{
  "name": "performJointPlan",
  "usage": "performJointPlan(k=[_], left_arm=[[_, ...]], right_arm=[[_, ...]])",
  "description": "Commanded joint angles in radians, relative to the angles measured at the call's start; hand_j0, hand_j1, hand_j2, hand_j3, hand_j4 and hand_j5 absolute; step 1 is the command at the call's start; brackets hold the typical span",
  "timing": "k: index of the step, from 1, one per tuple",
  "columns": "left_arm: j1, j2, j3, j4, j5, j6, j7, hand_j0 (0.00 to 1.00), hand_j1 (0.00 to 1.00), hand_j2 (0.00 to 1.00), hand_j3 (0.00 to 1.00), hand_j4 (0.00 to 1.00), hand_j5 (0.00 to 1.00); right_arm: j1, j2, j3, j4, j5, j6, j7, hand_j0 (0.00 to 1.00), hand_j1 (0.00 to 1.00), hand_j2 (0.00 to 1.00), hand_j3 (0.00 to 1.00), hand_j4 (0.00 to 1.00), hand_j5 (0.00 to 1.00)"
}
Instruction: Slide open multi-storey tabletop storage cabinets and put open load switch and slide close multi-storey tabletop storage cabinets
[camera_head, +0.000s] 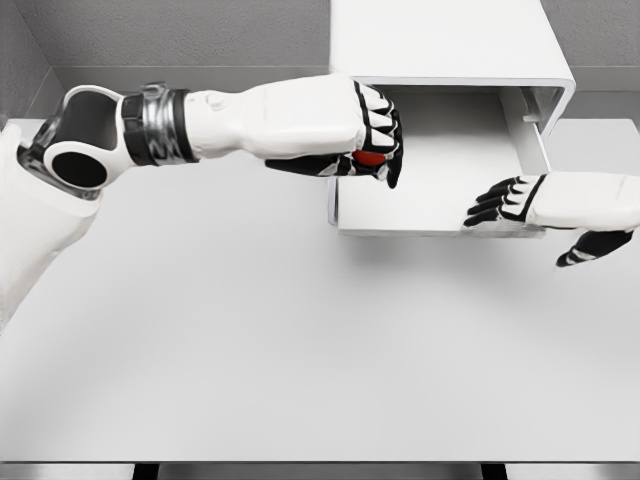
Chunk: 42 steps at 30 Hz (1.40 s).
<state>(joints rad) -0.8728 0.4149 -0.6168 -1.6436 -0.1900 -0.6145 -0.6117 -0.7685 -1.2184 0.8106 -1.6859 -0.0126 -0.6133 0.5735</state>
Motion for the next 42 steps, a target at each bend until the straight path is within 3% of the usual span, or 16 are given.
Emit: performJointPlan(k=[1,6,11,17,28,42], left_arm=[[0.000,-0.033,0.000,0.011,-0.026,0.004,0.001,0.45,0.45,0.45,0.45,0.45,0.45],[0.002,-0.061,0.000,0.028,-0.042,0.004,0.001,0.45,0.45,0.45,0.45,0.45,0.45],[0.005,-0.080,-0.001,0.044,-0.043,0.004,0.001,0.45,0.45,0.45,0.45,0.45,0.45],[0.005,-0.145,-0.001,0.140,-0.094,0.004,0.001,0.46,0.46,0.46,0.46,0.46,0.46],[0.018,-0.188,-0.001,0.159,-0.121,0.004,0.001,0.46,0.46,0.46,0.46,0.46,0.46],[0.018,-0.251,-0.001,0.199,-0.172,0.004,0.001,0.46,0.46,0.46,0.46,0.46,0.46]], right_arm=[[0.000,-0.030,-0.045,0.000,-0.047,0.002,-0.032,1.00,1.00,1.00,1.00,1.00,1.00],[0.011,-0.122,-0.108,0.003,-0.138,0.002,-0.034,1.00,1.00,1.00,1.00,1.00,1.00],[0.015,-0.151,-0.110,0.012,-0.148,0.002,-0.026,1.00,1.00,1.00,1.00,1.00,1.00],[0.015,-0.188,-0.119,0.032,-0.150,0.002,-0.018,1.00,1.00,1.00,1.00,1.00,1.00],[0.046,-0.179,-0.116,0.164,-0.142,0.002,-0.020,1.00,1.00,1.00,1.00,1.00,1.00],[0.072,-0.178,-0.111,0.204,-0.139,0.002,-0.018,1.00,1.00,1.00,1.00,1.00,1.00]])
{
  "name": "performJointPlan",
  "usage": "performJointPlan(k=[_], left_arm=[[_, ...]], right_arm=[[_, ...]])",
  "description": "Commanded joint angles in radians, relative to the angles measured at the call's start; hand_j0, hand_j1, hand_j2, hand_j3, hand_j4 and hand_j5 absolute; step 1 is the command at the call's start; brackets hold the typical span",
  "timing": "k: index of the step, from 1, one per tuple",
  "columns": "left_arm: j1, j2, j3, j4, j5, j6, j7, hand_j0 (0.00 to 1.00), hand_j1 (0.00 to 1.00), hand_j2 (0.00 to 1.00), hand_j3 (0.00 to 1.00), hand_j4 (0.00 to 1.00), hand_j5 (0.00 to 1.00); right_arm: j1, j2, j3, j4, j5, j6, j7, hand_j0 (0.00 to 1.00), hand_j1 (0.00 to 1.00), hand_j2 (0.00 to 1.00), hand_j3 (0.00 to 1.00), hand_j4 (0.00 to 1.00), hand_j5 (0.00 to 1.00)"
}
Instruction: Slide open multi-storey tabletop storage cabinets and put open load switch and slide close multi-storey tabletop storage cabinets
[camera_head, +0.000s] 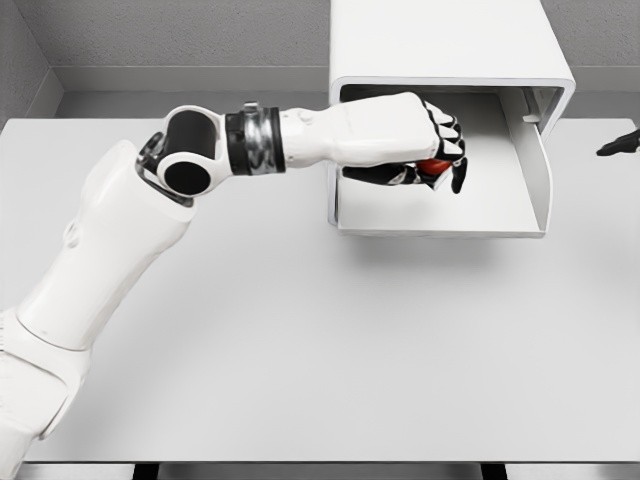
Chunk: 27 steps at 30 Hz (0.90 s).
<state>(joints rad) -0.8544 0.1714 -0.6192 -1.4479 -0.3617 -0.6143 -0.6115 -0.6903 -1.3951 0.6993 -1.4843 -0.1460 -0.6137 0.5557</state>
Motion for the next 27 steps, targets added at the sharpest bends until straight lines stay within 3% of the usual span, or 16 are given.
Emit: performJointPlan(k=[1,23,24,27], left_arm=[[0.002,-0.009,0.001,0.010,0.000,0.003,0.001,0.46,0.46,0.46,0.46,0.46,0.46],[0.008,-0.095,0.015,0.150,-0.106,0.003,0.001,0.49,0.49,0.49,0.49,0.49,0.49],[0.008,-0.095,0.016,0.150,-0.106,0.003,0.001,0.53,0.53,0.53,0.53,0.53,0.53],[0.008,-0.095,0.026,0.150,-0.108,0.003,0.001,0.88,0.88,0.88,0.88,0.88,0.88]], right_arm=[[0.000,-0.001,-0.003,0.001,-0.006,0.003,0.000,1.00,1.00,1.00,1.00,1.00,1.00],[0.003,-0.001,-0.003,-0.002,-0.004,0.003,0.001,1.00,1.00,1.00,1.00,1.00,1.00],[0.005,0.001,-0.001,-0.001,-0.004,0.003,0.001,1.00,1.00,1.00,1.00,1.00,1.00],[0.005,0.001,-0.001,-0.001,-0.004,0.003,0.001,1.00,1.00,1.00,1.00,1.00,1.00]])
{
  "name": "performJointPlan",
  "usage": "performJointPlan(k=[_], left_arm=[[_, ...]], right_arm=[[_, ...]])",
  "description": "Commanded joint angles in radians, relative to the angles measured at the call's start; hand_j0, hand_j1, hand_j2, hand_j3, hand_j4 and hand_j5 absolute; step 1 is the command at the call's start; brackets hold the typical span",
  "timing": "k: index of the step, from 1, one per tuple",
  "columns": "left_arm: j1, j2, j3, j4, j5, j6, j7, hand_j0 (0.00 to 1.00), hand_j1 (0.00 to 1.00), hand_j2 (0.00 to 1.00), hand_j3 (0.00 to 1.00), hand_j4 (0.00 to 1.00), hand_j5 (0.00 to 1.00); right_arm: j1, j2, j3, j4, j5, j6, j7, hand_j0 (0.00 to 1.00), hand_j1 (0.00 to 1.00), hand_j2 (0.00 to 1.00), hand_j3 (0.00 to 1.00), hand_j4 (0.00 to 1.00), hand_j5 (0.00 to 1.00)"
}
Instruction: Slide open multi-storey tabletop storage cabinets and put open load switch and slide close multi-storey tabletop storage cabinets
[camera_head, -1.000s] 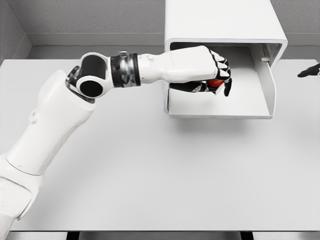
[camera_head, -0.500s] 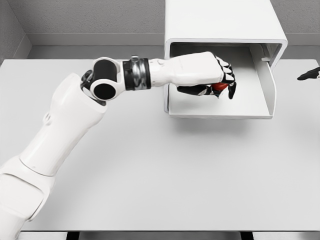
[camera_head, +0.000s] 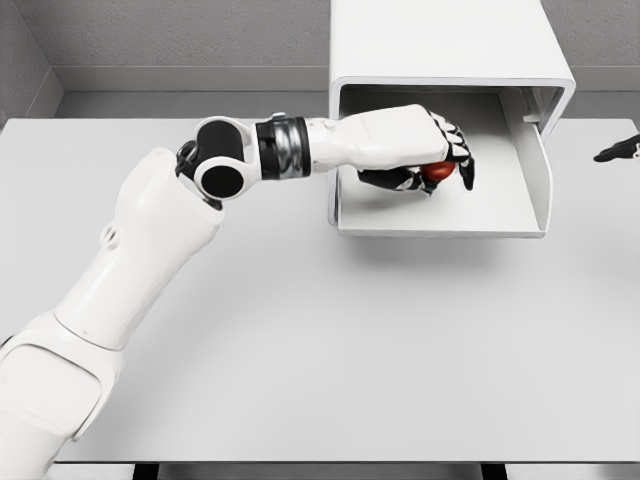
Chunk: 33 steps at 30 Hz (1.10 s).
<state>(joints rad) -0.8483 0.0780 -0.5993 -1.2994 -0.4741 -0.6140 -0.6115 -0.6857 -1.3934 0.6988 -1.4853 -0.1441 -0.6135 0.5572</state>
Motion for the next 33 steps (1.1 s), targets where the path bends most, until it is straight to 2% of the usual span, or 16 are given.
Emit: performJointPlan(k=[1,8,12,17,22,24,26,28,31,33], left_arm=[[0.000,-0.001,0.006,0.002,0.005,0.003,0.001,0.95,0.95,0.95,0.95,0.95,0.95],[0.000,-0.001,0.007,0.002,-0.005,0.003,0.001,0.96,0.96,0.96,0.96,0.96,0.96],[-0.008,0.006,0.013,0.002,-0.006,0.003,0.001,1.00,1.00,1.00,1.00,1.00,1.00],[-0.025,0.011,0.013,-0.001,0.015,0.003,0.001,1.00,1.00,1.00,1.00,1.00,1.00],[-0.023,0.040,0.001,-0.020,0.072,0.003,0.001,1.00,1.00,1.00,1.00,1.00,1.00],[-0.023,0.062,-0.002,-0.054,0.087,0.003,0.001,1.00,1.00,1.00,1.00,1.00,1.00],[-0.025,0.100,-0.005,-0.090,0.143,0.003,0.001,1.00,1.00,1.00,1.00,1.00,1.00],[-0.023,0.115,-0.007,-0.100,0.150,0.003,0.001,1.00,1.00,1.00,1.00,1.00,1.00],[-0.023,0.152,-0.022,-0.141,0.206,0.003,0.001,1.00,1.00,1.00,1.00,1.00,1.00],[-0.023,0.212,-0.042,-0.210,0.291,0.003,0.001,1.00,1.00,1.00,1.00,1.00,1.00]], right_arm=[[0.000,-0.001,-0.001,0.000,-0.003,0.003,0.000,1.00,1.00,1.00,1.00,1.00,1.00],[0.000,-0.001,-0.002,-0.003,0.006,0.003,-0.002,1.00,1.00,1.00,1.00,1.00,1.00],[-0.001,-0.004,-0.004,-0.007,0.006,0.003,-0.002,1.00,1.00,1.00,1.00,1.00,1.00],[0.003,-0.009,-0.002,-0.003,0.005,0.003,-0.002,1.00,1.00,1.00,1.00,1.00,1.00],[0.003,-0.009,-0.002,-0.004,0.005,0.003,-0.003,1.00,1.00,1.00,1.00,1.00,1.00],[0.011,-0.010,-0.002,-0.004,0.005,0.003,-0.003,1.00,1.00,1.00,1.00,1.00,1.00],[0.012,-0.010,-0.002,-0.006,0.005,0.003,-0.003,1.00,1.00,1.00,1.00,1.00,1.00],[0.014,-0.007,-0.001,-0.006,0.005,0.003,-0.003,1.00,1.00,1.00,1.00,1.00,1.00],[0.026,-0.006,-0.001,-0.006,0.005,0.003,-0.005,1.00,1.00,1.00,1.00,1.00,1.00],[0.028,-0.001,-0.001,-0.006,0.003,0.003,-0.008,1.00,1.00,1.00,1.00,1.00,1.00]])
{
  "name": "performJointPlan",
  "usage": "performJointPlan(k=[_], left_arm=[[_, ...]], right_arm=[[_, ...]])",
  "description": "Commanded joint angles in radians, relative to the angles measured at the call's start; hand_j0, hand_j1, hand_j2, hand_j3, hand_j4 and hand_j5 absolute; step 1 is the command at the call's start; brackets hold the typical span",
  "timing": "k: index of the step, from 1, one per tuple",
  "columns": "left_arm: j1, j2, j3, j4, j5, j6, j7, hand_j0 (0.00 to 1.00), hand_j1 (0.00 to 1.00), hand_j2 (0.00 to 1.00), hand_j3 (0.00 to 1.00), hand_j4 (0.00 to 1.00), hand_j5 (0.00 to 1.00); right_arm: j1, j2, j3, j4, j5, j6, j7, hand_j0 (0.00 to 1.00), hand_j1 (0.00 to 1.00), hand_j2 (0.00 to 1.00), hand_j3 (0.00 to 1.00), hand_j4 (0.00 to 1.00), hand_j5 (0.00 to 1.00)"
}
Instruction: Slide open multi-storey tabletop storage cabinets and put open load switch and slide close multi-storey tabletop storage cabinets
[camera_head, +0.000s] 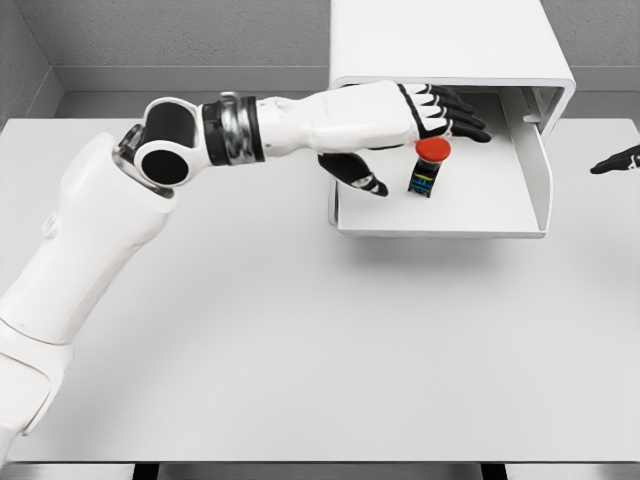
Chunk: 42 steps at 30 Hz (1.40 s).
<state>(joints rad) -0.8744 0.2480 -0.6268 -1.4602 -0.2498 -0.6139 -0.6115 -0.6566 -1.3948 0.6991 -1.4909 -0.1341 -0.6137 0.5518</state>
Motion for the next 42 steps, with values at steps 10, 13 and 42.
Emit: performJointPlan(k=[10,13,42], left_arm=[[0.084,0.763,-0.040,-0.261,0.484,0.003,0.001,1.00,1.00,1.00,1.00,1.00,1.00],[0.104,0.764,-0.040,-0.258,0.483,0.003,0.001,1.00,1.00,1.00,1.00,1.00,1.00],[0.153,0.760,-0.040,-0.261,0.489,0.003,0.001,1.00,1.00,1.00,1.00,1.00,1.00]], right_arm=[[0.038,0.094,-0.003,-0.077,-0.018,0.003,-0.052,1.00,1.00,1.00,1.00,1.00,1.00],[0.068,0.120,-0.006,-0.077,-0.018,0.003,-0.127,1.00,1.00,1.00,1.00,1.00,1.00],[0.092,0.022,-0.104,-0.132,-0.018,0.003,-0.144,1.00,1.00,1.00,1.00,1.00,1.00]])
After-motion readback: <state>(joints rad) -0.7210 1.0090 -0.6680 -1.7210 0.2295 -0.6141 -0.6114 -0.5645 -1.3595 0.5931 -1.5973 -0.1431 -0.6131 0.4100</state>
